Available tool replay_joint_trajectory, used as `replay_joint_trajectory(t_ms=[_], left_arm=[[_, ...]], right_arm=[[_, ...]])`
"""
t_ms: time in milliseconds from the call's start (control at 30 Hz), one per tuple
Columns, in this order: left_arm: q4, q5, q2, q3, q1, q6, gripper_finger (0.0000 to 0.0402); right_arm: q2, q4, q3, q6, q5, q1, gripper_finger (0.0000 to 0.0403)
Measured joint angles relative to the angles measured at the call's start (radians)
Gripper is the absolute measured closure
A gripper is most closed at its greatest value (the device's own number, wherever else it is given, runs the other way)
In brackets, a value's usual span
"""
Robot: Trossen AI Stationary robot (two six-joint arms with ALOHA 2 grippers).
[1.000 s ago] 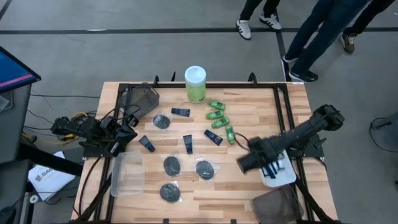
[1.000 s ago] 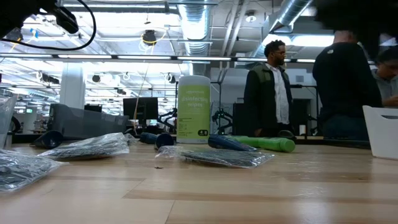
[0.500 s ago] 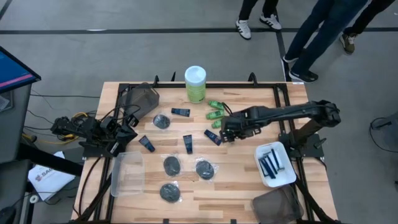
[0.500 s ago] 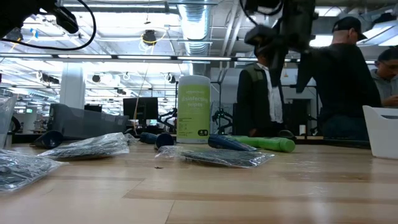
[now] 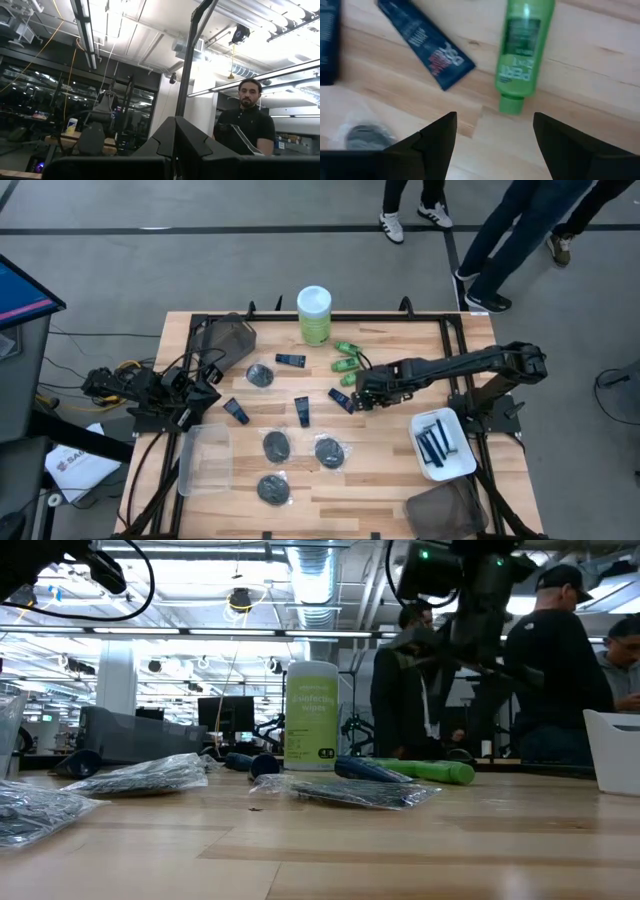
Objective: Pick & Place Travel size toiletries
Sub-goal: Put the green shampoo into the bottom black bin
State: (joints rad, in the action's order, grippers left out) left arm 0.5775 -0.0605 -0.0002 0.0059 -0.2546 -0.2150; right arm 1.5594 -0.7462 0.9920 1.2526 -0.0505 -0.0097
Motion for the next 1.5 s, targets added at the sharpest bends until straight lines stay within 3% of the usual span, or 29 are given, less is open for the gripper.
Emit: replay_joint_trajectory(t_ms=[200, 567, 933, 1067, 1233, 1500], left_arm=[[0.000, 0.000, 0.000, 0.000, 0.000, 0.000, 0.0399], [0.008, 0.004, 0.000, 0.000, 0.000, 0.000, 0.0399], [0.007, 0.003, 0.000, 0.000, 0.000, 0.000, 0.0399], [0.007, 0.000, 0.000, 0.000, 0.000, 0.000, 0.0399], [0.008, 0.001, 0.000, 0.000, 0.000, 0.000, 0.0399], [0.008, 0.001, 0.000, 0.000, 0.000, 0.000, 0.0399]], right_arm=[[0.059, 0.024, -0.021, -0.034, 0.001, 0.001, 0.0148], [0.271, 0.029, 0.070, -0.127, 0.012, 0.004, 0.0151], [0.306, -0.005, 0.106, -0.101, 0.024, -0.006, 0.0270], [0.302, -0.014, 0.113, -0.114, 0.060, -0.005, 0.0291], [0.235, -0.095, 0.201, -0.266, 0.112, 0.029, 0.0281], [0.199, -0.166, 0.339, -0.934, -0.024, 0.017, 0.0232]])
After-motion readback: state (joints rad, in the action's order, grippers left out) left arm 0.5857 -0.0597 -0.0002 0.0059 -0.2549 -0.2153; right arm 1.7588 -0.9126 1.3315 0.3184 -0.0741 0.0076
